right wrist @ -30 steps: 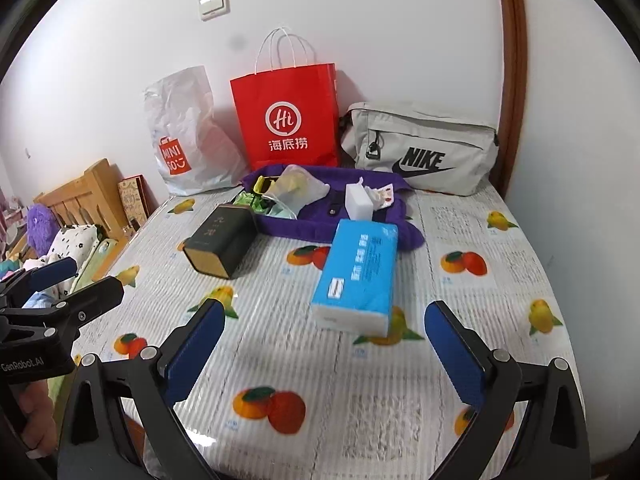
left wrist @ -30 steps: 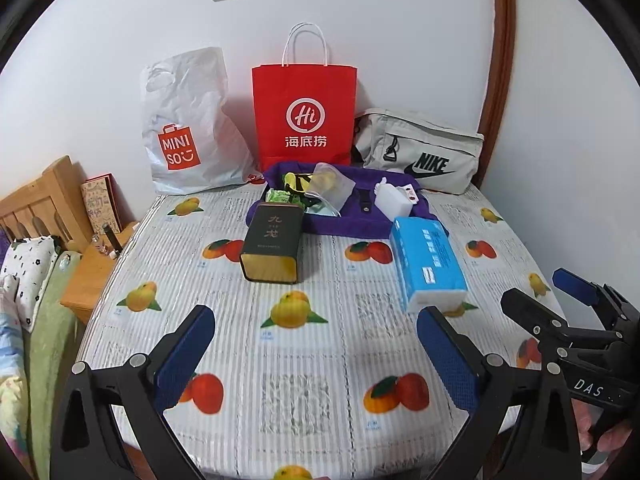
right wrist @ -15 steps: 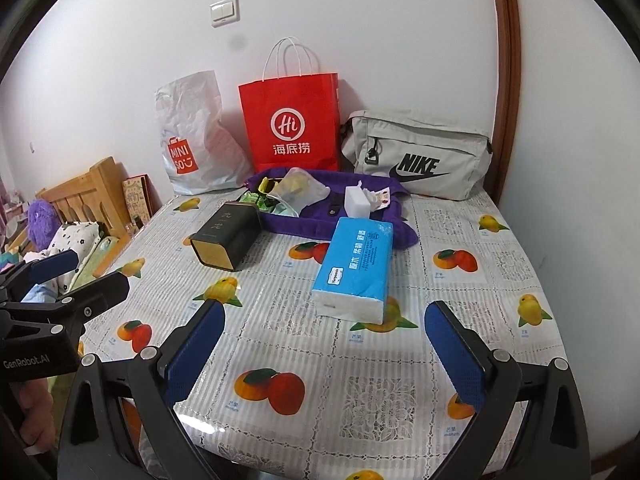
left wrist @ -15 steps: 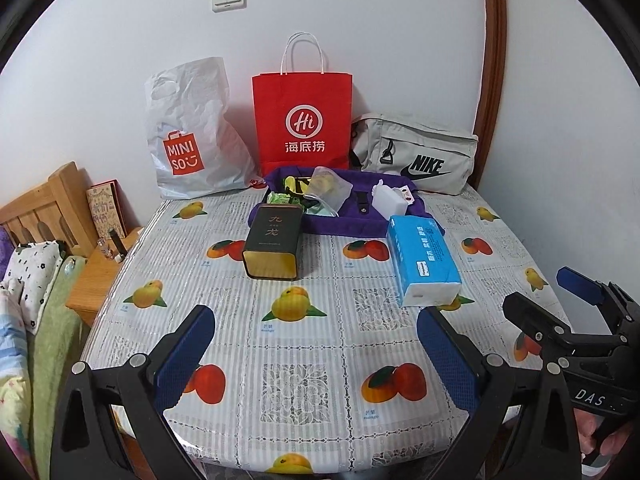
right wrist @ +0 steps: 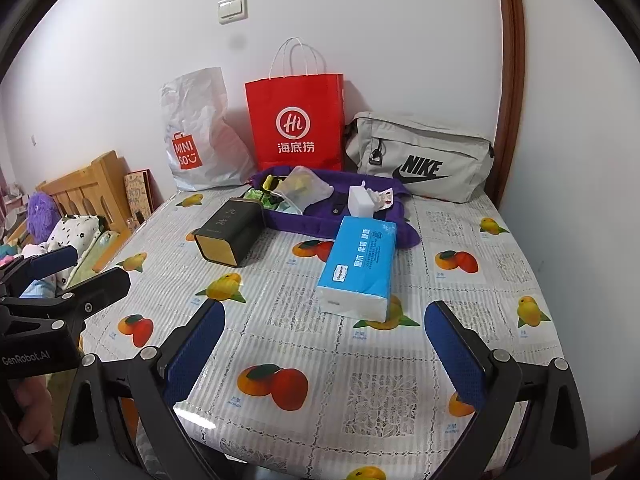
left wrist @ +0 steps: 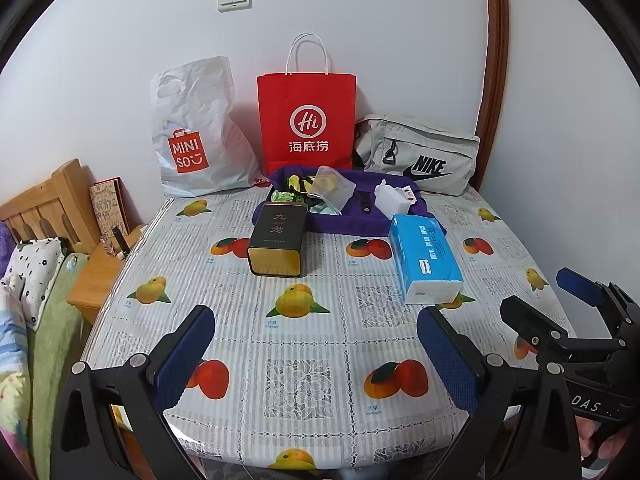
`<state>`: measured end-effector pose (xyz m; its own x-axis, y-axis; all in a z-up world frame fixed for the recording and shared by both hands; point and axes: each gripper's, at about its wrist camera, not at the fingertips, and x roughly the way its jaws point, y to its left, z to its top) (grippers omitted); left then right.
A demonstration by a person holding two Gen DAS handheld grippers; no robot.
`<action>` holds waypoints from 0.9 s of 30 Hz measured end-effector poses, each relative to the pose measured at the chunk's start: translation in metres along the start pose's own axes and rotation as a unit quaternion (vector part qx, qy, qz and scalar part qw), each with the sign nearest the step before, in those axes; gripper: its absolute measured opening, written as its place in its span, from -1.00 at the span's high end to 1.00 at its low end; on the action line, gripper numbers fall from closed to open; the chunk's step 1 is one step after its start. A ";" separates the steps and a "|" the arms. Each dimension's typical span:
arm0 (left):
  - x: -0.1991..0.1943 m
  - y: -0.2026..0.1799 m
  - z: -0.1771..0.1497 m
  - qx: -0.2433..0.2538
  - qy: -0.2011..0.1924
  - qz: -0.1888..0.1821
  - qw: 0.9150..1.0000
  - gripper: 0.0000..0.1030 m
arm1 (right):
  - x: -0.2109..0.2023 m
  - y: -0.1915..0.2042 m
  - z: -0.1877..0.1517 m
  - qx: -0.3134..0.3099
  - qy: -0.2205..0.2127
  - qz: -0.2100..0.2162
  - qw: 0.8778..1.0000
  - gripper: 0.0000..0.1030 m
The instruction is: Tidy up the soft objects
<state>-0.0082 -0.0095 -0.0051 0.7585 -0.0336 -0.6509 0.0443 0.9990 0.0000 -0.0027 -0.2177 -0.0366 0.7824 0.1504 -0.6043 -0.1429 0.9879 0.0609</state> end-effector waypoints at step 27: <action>-0.002 0.003 -0.002 -0.003 0.000 0.004 1.000 -0.98 | 0.001 0.002 -0.002 -0.003 0.001 -0.002 1.000 -0.93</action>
<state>-0.0107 -0.0063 -0.0051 0.7582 -0.0264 -0.6515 0.0343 0.9994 -0.0005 -0.0035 -0.2160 -0.0384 0.7818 0.1468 -0.6060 -0.1442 0.9881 0.0532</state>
